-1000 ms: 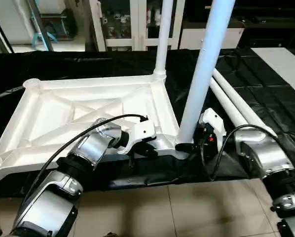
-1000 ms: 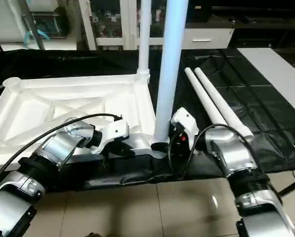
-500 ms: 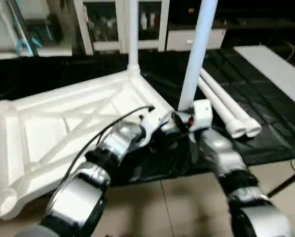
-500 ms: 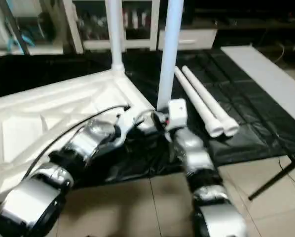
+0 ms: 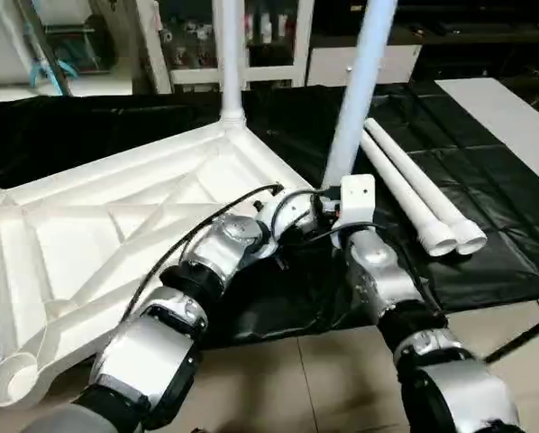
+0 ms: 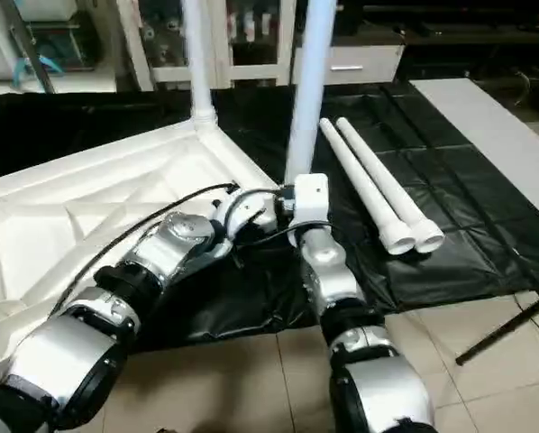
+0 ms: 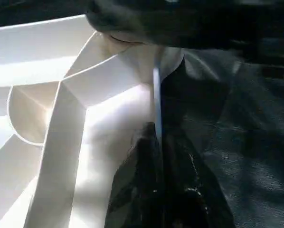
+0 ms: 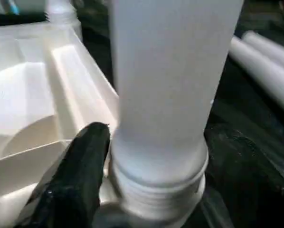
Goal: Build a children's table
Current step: Rotate leg to tighten
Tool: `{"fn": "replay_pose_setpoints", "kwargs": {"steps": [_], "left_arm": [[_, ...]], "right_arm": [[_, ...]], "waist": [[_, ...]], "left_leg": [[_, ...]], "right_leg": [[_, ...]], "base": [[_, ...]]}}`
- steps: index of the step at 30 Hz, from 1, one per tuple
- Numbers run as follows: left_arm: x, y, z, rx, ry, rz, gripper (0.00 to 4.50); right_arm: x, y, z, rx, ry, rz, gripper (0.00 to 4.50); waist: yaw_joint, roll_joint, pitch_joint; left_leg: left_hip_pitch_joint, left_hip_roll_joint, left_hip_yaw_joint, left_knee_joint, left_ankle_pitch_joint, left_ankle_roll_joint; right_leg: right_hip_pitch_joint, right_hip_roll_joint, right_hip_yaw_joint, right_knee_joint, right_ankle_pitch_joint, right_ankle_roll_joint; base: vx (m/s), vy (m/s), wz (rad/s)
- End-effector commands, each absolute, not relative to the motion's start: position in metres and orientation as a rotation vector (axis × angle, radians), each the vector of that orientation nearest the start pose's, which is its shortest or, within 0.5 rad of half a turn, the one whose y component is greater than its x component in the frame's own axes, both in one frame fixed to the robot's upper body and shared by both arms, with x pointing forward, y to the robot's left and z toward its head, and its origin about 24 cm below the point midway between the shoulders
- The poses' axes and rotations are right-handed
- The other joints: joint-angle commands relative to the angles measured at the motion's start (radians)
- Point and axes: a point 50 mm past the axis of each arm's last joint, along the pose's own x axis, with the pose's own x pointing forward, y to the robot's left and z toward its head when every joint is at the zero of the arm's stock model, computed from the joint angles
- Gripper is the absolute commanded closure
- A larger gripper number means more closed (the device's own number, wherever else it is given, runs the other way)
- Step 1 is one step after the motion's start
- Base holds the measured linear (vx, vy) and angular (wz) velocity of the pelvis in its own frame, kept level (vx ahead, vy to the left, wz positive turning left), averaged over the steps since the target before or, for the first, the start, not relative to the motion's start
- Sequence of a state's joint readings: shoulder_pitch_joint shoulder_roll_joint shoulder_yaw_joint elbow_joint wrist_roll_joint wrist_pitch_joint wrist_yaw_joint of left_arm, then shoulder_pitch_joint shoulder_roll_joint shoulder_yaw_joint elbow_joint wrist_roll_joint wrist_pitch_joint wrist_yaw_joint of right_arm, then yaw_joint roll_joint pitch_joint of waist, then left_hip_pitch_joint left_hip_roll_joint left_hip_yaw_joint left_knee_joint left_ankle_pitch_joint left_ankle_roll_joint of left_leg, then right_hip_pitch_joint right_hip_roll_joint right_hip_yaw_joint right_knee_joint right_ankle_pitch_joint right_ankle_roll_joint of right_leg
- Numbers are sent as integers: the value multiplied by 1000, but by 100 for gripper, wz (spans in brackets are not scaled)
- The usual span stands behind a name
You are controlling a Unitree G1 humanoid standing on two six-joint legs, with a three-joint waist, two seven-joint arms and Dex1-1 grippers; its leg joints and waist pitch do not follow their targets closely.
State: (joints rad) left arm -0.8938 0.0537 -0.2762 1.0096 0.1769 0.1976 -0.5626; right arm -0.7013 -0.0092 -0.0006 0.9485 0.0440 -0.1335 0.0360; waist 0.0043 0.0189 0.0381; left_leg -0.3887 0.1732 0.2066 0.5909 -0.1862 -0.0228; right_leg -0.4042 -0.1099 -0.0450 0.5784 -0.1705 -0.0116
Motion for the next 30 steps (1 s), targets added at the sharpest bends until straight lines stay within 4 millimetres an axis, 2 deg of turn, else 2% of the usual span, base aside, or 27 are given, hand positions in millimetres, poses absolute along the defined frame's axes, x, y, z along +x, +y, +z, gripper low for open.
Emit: {"fn": "replay_pose_setpoints", "kwargs": {"steps": [1,3,4,6,10,12,13,14,16,19,21,22,25,26,27,28,30], "left_arm": [[360,71,39,510,502,-820,450],[359,73,38,517,508,-841,450],[357,75,37,526,517,-862,450],[354,79,34,547,538,-900,450],[346,81,32,552,564,-1018,450],[340,84,30,561,580,-1095,450],[335,86,28,577,592,-1154,450],[331,88,26,591,612,-1197,450],[320,93,23,611,662,-1315,450],[316,93,22,614,683,-1362,450],[314,93,24,624,682,-1405,450],[314,92,26,626,685,-1427,450],[313,93,27,629,686,-1432,450],[314,92,28,631,681,-1428,450],[314,93,29,632,678,-1425,450],[314,93,29,632,678,-1425,450],[314,94,30,626,683,-1423,450]], "right_arm": [[364,-103,53,-34,97,238,85],[363,-108,54,-26,102,263,63],[362,-113,56,-24,107,295,47],[360,-123,58,-39,117,370,42],[352,-142,61,-112,154,559,4],[347,-148,62,-135,176,650,4],[344,-152,62,-148,200,710,4],[340,-155,62,-169,219,764,4],[331,-163,62,-196,281,908,4],[327,-168,64,-203,307,964,4],[327,-171,66,-200,338,1015,4],[325,-172,66,-204,373,1077,4],[326,-173,66,-215,386,1099,4],[327,-173,67,-218,387,1097,4],[329,-172,68,-225,383,1090,4],[330,-172,68,-226,382,1088,4],[332,-170,68,-224,379,1084,4]], "waist": [[4,-13,-61],[1,-8,-60],[0,1,-60],[3,-6,-62],[6,-7,-63],[8,-9,-61],[9,0,-61],[7,-3,-60],[10,2,-59],[20,4,-56],[28,-3,-54],[32,-2,-55],[37,-2,-55],[35,-9,-57],[37,-7,-58],[36,-10,-58],[36,-9,-58]], "left_leg": [[21,49,-23,-71,-165,115],[24,51,-25,-75,-210,96],[25,51,-25,-76,-214,87],[24,52,-25,-74,-199,91],[21,51,-24,-69,-175,114],[21,52,-22,-67,-171,124],[23,54,-24,-69,-182,121],[21,54,-24,-70,-187,119],[26,59,-26,-74,-224,102],[32,62,-22,-77,-256,77],[34,62,-21,-81,-288,49],[37,62,-21,-82,-295,40],[37,63,-19,-80,-274,37],[32,61,-19,-79,-258,41],[31,60,-20,-79,-246,44],[31,59,-20,-77,-234,48],[29,59,-20,-76,-217,54]], "right_leg": [[42,-40,20,-53,-118,-235],[41,-38,21,-59,-158,-224],[41,-35,21,-58,-150,-225],[44,-35,22,-52,-107,-232],[50,-39,21,-50,-78,-251],[49,-38,22,-51,-74,-260],[48,-39,22,-51,-89,-263],[48,-38,21,-52,-96,-263],[49,-37,21,-54,-120,-263],[42,-34,22,-56,-148,-266],[39,-35,24,-59,-189,-253],[37,-35,24,-59,-197,-249],[37,-37,27,-56,-174,-252],[40,-37,26,-54,-165,-251],[41,-39,26,-52,-162,-251],[41,-41,26,-52,-162,-249],[42,-40,26,-51,-156,-248]], "base": [[0,0,0],[0,0,0],[0,0,0],[0,0,0],[0,0,0],[0,0,0],[0,0,0],[0,0,0],[0,0,0],[0,0,0],[0,0,0],[0,0,0],[0,0,0],[0,0,0],[0,0,0],[0,0,0],[0,0,0]]}}
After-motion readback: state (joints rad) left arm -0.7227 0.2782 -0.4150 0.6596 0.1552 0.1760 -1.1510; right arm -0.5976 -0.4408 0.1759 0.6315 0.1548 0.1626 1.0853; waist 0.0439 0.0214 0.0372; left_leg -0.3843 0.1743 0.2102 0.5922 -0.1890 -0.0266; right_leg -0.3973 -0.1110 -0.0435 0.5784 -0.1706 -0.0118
